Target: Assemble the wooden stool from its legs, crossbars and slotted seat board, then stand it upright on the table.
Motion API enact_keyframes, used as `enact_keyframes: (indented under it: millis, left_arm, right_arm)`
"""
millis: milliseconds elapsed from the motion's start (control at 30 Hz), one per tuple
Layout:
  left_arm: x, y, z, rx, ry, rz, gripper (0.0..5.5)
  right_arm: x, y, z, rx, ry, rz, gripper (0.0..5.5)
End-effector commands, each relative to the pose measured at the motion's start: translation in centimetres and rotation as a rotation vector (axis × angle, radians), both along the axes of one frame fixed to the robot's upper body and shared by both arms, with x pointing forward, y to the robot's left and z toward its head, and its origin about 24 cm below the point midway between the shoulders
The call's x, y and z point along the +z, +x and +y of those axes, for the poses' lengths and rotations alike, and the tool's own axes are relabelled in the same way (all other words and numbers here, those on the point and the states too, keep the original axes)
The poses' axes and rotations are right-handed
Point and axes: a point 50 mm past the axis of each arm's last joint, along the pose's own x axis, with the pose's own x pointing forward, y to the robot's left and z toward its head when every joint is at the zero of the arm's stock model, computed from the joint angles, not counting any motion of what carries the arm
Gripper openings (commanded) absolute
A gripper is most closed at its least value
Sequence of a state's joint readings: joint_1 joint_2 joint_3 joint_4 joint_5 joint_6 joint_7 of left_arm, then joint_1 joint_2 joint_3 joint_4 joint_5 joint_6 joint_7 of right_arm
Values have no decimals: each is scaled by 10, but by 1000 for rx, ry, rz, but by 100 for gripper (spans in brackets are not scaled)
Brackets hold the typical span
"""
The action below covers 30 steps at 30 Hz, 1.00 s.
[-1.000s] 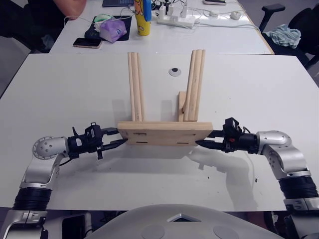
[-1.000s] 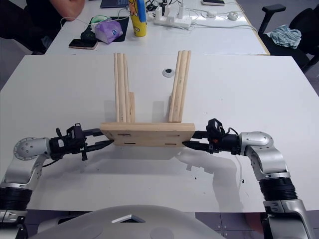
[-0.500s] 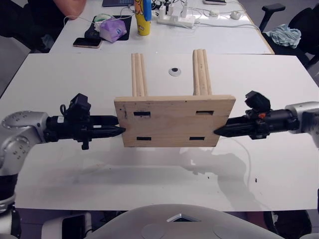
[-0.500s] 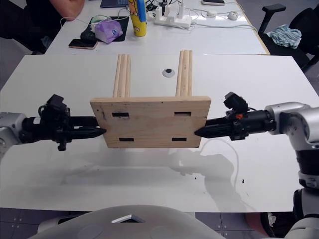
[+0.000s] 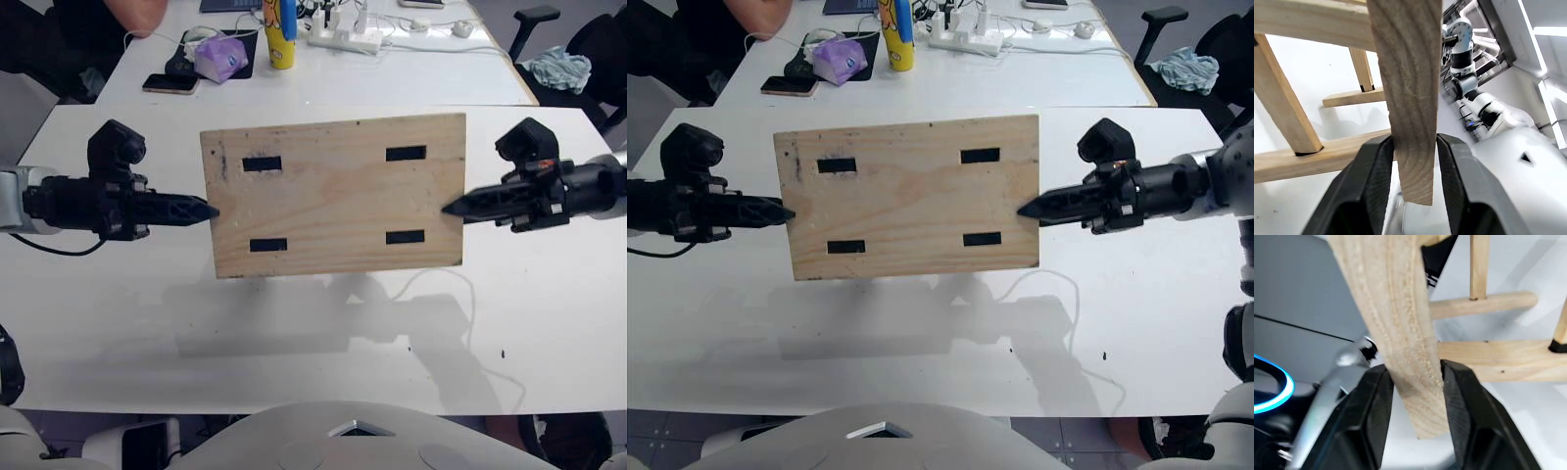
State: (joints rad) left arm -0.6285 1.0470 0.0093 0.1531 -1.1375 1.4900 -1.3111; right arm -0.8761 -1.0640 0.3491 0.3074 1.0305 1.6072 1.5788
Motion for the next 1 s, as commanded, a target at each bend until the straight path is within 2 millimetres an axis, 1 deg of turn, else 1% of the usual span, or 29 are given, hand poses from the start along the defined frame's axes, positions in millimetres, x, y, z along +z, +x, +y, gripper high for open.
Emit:
enact_keyframes:
  millis: [33,133,167,200,267,367,400,433,533,600,633,700,733,767,800,833,867,900,933,967,1000]
  left_arm:
    - [-13,23,0,47,67,47,134]
    - [-29,37,2,63,108,56,134]
    - [-33,43,4,85,125,37,172]
    - [-35,50,6,118,106,34,187]
    - [-32,64,8,197,59,10,221]
    - [-24,79,14,320,-34,-43,262]
    - [-23,83,21,390,-67,-67,281]
    - [-22,85,28,456,-102,-85,288]
    - [-24,89,50,667,-216,-139,338]
    - [-30,83,67,792,-326,-171,368]
    - [-34,78,75,828,-370,-185,387]
    - [-54,65,84,938,-356,-271,387]
    - [-66,57,81,1016,-296,-342,387]
    - [-80,45,70,1136,-171,-437,387]
    - [-90,32,56,1245,-75,-504,387]
    - [-99,19,40,1325,87,-598,387]
    - [-104,8,23,1360,234,-692,387]
    - [-108,-4,5,1367,338,-790,387]
    - [-111,-22,-21,1270,334,-872,387]
    - [-118,-39,-37,1184,305,-867,387]
    - [-126,-54,-41,1141,288,-830,387]
  right_arm:
    - [0,17,10,-12,24,68,145]
    - [-13,31,14,-74,-6,112,144]
    - [-14,36,17,-93,-4,114,180]
    - [-14,41,20,-108,5,108,192]
    - [-16,50,19,-160,15,88,225]
    - [-22,62,9,-292,46,63,267]
    - [-21,67,5,-352,91,42,287]
    - [-21,69,0,-401,138,23,294]
    - [-23,71,-17,-544,285,-7,346]
    - [-30,70,-29,-654,384,-11,348]
    - [-34,68,-34,-685,432,-1,348]
    - [-48,65,-47,-789,448,-36,348]
    - [-60,63,-54,-845,393,-92,348]
    - [-82,63,-59,-933,244,-169,348]
    - [-101,61,-64,-1017,123,-232,348]
    - [-122,57,-67,-1109,-36,-319,348]
    - [-139,50,-67,-1191,-172,-390,348]
    - [-152,38,-63,-1253,-269,-462,348]
    - [-162,18,-44,-1190,-283,-534,348]
    - [-168,-1,-28,-1117,-299,-589,348]
    - [-172,-19,-14,-1027,-298,-612,348]
